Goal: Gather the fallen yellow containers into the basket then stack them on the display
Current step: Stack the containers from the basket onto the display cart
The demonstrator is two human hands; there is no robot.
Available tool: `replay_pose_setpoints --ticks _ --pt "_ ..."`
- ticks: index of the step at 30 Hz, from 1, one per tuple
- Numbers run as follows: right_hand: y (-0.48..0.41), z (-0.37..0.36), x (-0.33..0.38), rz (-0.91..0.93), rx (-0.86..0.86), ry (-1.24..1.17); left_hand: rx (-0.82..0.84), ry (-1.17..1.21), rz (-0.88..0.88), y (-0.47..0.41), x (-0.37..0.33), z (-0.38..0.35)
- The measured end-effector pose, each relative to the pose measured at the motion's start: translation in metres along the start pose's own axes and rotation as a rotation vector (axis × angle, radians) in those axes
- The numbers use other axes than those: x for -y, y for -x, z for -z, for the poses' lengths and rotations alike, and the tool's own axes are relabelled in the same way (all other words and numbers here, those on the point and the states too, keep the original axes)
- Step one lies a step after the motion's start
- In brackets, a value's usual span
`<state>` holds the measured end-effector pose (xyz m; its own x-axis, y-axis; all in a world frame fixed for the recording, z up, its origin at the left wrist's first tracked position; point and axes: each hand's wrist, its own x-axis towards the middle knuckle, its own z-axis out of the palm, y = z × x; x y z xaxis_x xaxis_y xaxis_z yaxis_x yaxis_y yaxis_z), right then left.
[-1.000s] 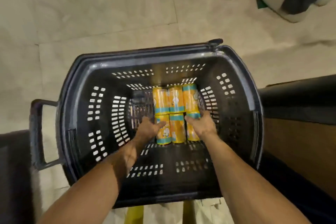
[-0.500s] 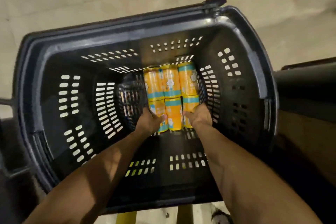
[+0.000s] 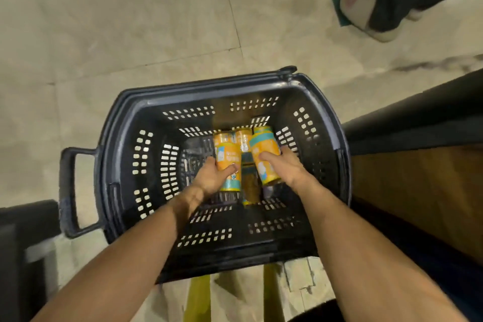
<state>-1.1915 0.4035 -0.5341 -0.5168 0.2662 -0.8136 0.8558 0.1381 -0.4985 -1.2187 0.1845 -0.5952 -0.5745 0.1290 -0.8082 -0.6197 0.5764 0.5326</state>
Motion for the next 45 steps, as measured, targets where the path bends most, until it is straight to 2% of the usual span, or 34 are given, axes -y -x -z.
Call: replay_pose_setpoints --ticks 3,9,14,22,25,30,33,38,41,45 --pt "0.048 0.017 0.031 0.126 -0.044 -0.117 -0.069 0.037 -0.154 0.033 -0.047 0.021" --pt "0.17 0.071 0.069 0.33 -0.181 -0.336 -0.093 0.096 -0.508 0.135 -0.134 0.061" --pt "0.295 0.127 0.071 0.515 -0.37 -0.44 -0.013 0.119 -0.814 0.25 -0.207 0.057" --pt "0.479 0.186 0.052 0.734 -0.686 -0.392 0.298 0.113 -1.129 0.424 -0.294 0.014" --pt "0.531 0.206 0.053 0.819 -0.935 -0.319 0.305 0.119 -1.286 0.463 -0.338 -0.017" --pt "0.559 0.261 0.061 0.744 -1.36 -0.2 0.298 -0.16 -1.585 0.49 -0.439 -0.063" --pt "0.537 0.299 0.063 0.598 -1.424 -0.114 0.324 -0.38 -1.633 0.484 -0.494 -0.094" --pt "0.48 0.338 0.067 0.306 -1.505 0.066 0.377 -0.859 -1.574 0.453 -0.562 -0.135" --pt "0.457 0.353 0.063 0.188 -1.472 0.029 0.419 -1.112 -1.496 0.436 -0.589 -0.162" --pt "0.434 0.376 0.053 0.053 -1.221 -0.049 0.434 -1.337 -1.466 0.426 -0.607 -0.194"
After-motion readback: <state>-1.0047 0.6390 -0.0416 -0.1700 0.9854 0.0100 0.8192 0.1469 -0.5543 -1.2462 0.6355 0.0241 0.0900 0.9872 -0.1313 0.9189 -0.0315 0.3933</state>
